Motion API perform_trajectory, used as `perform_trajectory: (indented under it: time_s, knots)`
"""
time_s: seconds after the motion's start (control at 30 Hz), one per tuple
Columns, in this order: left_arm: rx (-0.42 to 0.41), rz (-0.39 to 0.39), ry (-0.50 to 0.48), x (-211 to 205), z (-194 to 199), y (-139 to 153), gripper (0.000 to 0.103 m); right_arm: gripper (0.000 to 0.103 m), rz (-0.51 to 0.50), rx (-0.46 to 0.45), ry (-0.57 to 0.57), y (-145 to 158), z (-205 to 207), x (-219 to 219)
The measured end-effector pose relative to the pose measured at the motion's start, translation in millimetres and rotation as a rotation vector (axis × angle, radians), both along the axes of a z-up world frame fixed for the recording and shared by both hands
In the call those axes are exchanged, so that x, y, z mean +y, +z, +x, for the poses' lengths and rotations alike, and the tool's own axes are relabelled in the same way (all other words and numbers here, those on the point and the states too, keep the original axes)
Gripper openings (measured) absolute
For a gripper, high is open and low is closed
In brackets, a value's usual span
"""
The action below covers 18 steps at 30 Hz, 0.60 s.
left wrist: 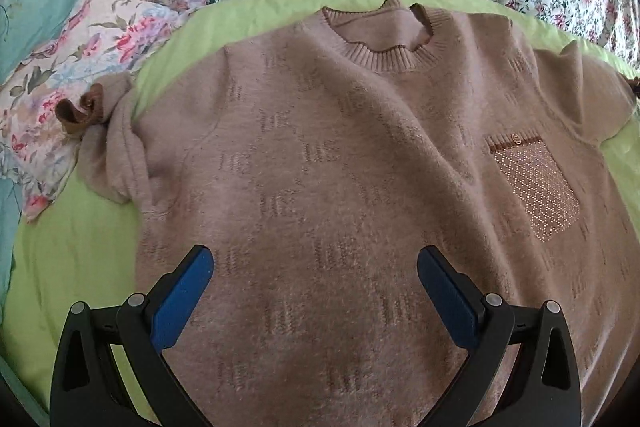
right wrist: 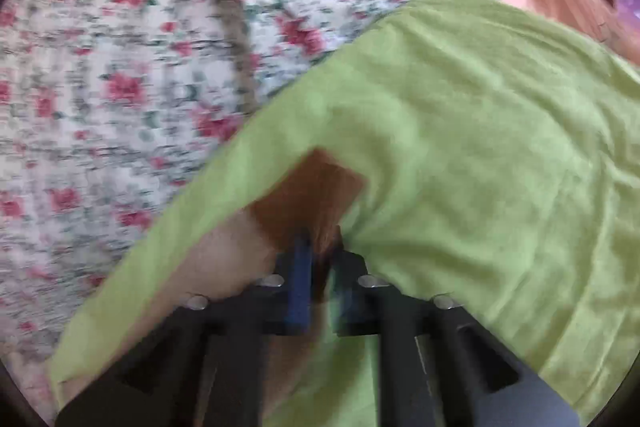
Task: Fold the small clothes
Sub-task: 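Grasp the beige sweater's sleeve cuff with the right gripper and lift it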
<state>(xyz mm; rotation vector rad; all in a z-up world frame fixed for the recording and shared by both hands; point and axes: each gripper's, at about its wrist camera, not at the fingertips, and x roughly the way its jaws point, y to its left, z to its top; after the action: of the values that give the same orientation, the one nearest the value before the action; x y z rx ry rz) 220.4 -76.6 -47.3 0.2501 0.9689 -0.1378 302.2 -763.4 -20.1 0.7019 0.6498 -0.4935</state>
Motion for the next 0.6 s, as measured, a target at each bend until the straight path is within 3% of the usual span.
perform_trajectory:
  time_s: [0.13,0.3,0.43,0.6]
  knots:
    - [0.006,-0.031,-0.001,2,-4,1,0.102,0.008,-0.052,-0.076,0.119,35,-12,45]
    - [0.003,-0.072,-0.004,10,-16,7,0.102,0.008,-0.038,-0.149,0.352,71,-30,141]
    - [0.004,-0.118,0.002,22,-27,13,0.102,0.008,0.072,-0.180,0.558,73,-34,238]
    - [0.001,-0.172,0.002,39,-34,18,0.102,0.008,0.234,-0.157,0.752,52,-25,349]
